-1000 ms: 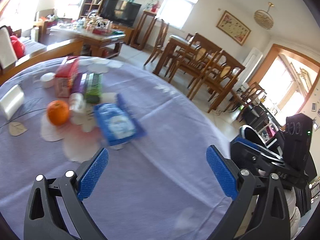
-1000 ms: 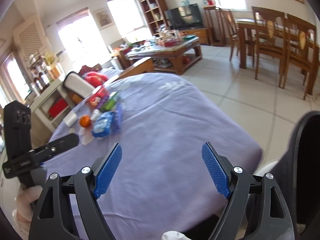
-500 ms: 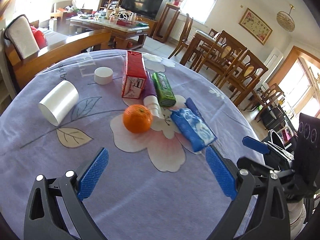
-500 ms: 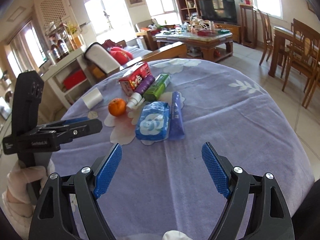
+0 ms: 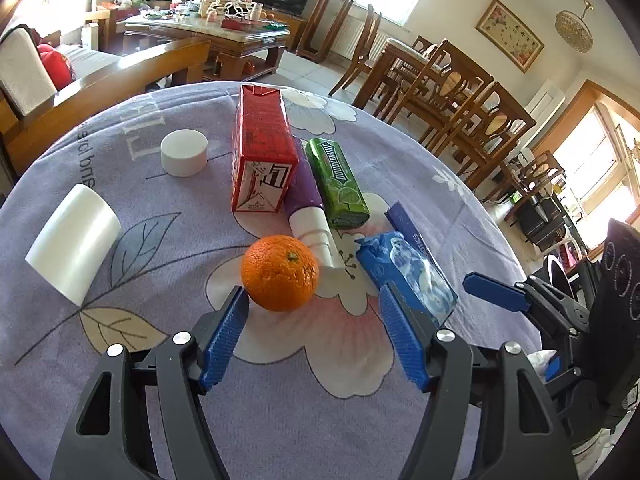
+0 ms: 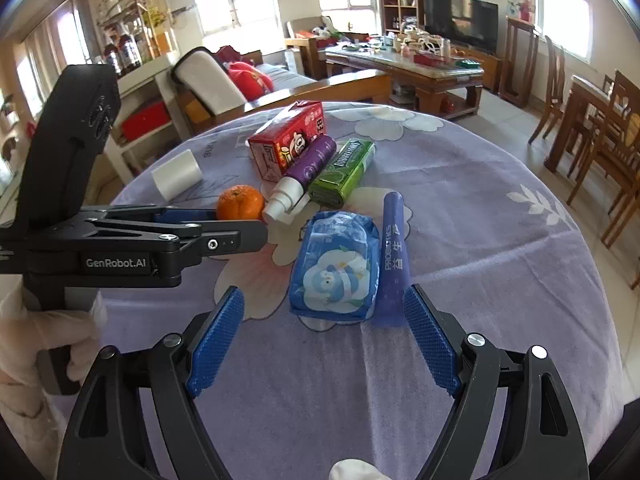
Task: Collect trash
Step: 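Grasp the orange with the left tool while the right tool grasps the blue tissue pack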
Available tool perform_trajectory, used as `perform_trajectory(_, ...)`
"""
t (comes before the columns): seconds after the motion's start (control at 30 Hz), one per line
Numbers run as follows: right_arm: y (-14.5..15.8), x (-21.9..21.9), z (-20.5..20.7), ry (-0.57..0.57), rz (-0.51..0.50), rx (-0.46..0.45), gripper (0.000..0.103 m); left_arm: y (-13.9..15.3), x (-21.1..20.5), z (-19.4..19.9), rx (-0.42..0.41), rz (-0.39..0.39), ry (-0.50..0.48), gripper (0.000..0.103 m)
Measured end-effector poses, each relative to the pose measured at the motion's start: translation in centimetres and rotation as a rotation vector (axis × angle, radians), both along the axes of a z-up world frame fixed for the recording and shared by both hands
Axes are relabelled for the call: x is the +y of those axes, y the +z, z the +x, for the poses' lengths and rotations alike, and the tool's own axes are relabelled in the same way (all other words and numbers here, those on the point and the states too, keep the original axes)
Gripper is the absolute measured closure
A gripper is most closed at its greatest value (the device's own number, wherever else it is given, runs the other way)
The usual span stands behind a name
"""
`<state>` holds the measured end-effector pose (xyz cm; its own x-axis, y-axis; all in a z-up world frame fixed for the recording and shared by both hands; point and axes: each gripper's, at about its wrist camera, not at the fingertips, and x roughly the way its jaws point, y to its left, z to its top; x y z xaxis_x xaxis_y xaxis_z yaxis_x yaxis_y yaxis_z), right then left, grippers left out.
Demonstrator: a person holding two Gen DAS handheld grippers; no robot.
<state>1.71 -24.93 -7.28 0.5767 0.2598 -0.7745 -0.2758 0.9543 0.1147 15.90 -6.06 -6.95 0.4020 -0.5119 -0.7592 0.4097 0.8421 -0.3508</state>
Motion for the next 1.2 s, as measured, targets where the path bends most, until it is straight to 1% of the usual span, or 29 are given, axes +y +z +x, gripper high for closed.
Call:
perform_trajectory(0.07,-0.4,0.1,0.3,0.002,-0.001,0.01,0.022,-0.1,0.1,0.2,-0.001,-0.001,0.0,0.039)
perform_trajectory(0.17,-0.6,-0.2,0.9,-0.002,0.021,0.027,0.022,0.0,0.1,0.3,-0.009,0.006,0.002,0.039)
perform_trajectory(0.3,-1.0,-0.3,1.5,0.0,0.018,0.035,0.023,0.1,0.0,1.0,-0.02,0.017,0.005,0.039)
perform_trajectory(0.37,-1.2,-0.3,1.9,-0.002,0.015,0.036,0.032,0.1,-0.2,1.3,-0.029,0.031,0.003,0.039)
perform_trajectory(0.4,-1.2,-0.3,2.1,-0.001,0.016,0.034,0.035,0.2,-0.3,1.5,-0.034,0.038,0.004,0.04)
perform_trajectory(0.43,-1.2,-0.4,2.2,0.0,0.02,0.034,0.048,0.2,-0.4,1.5,-0.043,0.05,0.007,0.042)
perform_trajectory(0.47,-1.2,-0.5,2.4,0.003,0.027,0.037,0.053,0.2,-0.6,1.5,-0.051,0.06,0.008,0.045)
perform_trajectory(0.5,-1.2,-0.7,2.6,0.004,0.038,0.04,0.053,0.2,-0.7,1.4,-0.061,0.073,0.007,0.045)
perform_trajectory(0.6,-1.1,-1.2,2.8,-0.001,0.066,0.044,0.056,0.2,-0.8,1.3,-0.082,0.097,0.007,0.052)
perform_trajectory(0.63,-1.1,-1.4,2.8,-0.001,0.077,0.044,0.056,0.2,-0.7,1.3,-0.084,0.098,0.007,0.054)
perform_trajectory(0.77,-1.0,-1.8,2.5,-0.006,0.107,0.043,0.057,0.3,-0.3,1.1,-0.077,0.089,0.006,0.059)
perform_trajectory(0.83,-0.7,-1.9,2.0,-0.01,0.114,0.038,0.057,0.3,0.0,0.9,-0.073,0.086,0.01,0.064)
perform_trajectory(1.03,0.7,-2.9,0.1,-0.009,0.144,0.005,0.057,1.0,0.7,-0.4,-0.097,0.054,0.008,0.064)
perform_trajectory(1.2,1.8,-4.3,-2.2,-0.016,0.174,-0.012,0.057,1.0,0.2,-0.9,-0.112,0.095,0.009,0.067)
